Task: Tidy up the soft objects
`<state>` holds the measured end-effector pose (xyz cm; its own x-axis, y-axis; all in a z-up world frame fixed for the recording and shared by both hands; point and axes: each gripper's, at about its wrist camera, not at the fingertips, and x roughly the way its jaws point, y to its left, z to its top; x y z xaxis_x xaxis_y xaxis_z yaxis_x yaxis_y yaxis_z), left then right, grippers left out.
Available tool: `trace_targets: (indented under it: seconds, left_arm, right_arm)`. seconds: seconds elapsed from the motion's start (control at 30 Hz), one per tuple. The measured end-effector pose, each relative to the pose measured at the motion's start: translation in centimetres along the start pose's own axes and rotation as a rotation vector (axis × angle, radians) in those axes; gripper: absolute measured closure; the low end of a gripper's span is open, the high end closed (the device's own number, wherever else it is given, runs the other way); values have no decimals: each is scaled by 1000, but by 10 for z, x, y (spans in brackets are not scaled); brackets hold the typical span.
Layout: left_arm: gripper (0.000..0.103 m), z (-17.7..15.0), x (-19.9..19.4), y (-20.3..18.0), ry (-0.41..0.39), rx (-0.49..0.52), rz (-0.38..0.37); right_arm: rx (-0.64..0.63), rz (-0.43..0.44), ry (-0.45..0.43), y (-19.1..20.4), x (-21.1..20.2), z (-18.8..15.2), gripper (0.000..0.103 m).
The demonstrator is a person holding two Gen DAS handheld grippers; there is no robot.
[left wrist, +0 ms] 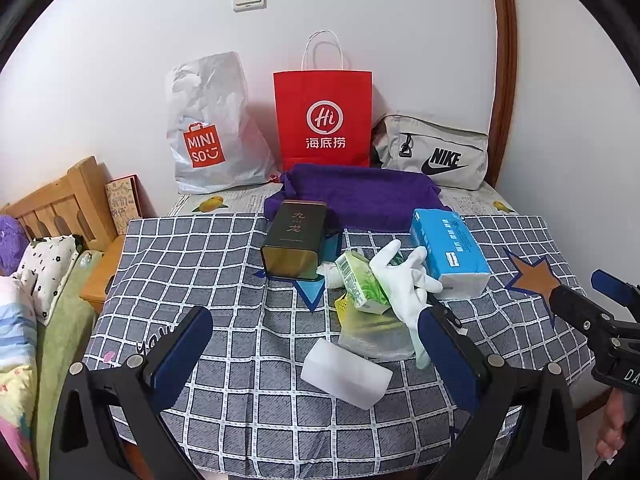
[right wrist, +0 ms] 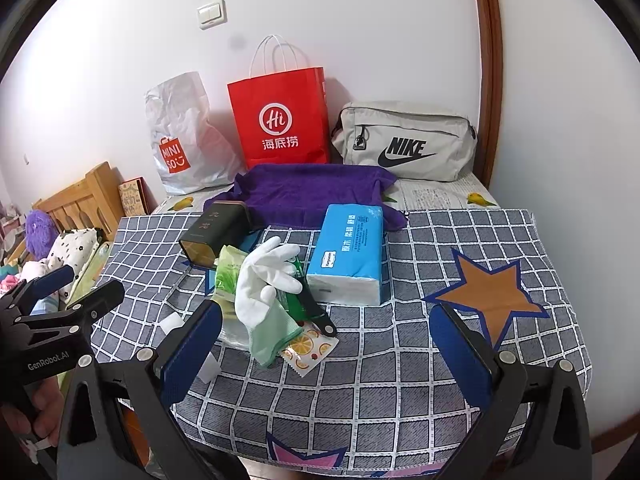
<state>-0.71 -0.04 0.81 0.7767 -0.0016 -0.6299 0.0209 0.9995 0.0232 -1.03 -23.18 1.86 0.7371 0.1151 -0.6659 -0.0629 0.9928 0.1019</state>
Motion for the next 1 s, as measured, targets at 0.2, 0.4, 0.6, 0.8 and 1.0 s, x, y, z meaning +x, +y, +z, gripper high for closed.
trace_targets:
  seconds: [0.2, 0.4, 0.6, 0.8, 1.0]
  left_arm:
    - [0, 0, -1, 0, 2, 1, -4]
    - [0, -1, -2, -1, -1, 3, -2]
    - [0, -1, -4, -1, -4, 4, 0]
    - [0, -1, -4, -1, -6, 4, -1]
    - [0, 0, -5, 0, -3, 6, 0]
  right_arm:
    - [1, 0, -2, 0, -1, 0, 0]
    - [4, -1, -4, 1, -4, 1, 0]
    - [5, -3, -8, -1, -4, 0, 0]
    - [4, -2, -10, -2, -4, -1, 0]
    - [4, -3, -14, -2, -4, -1, 0]
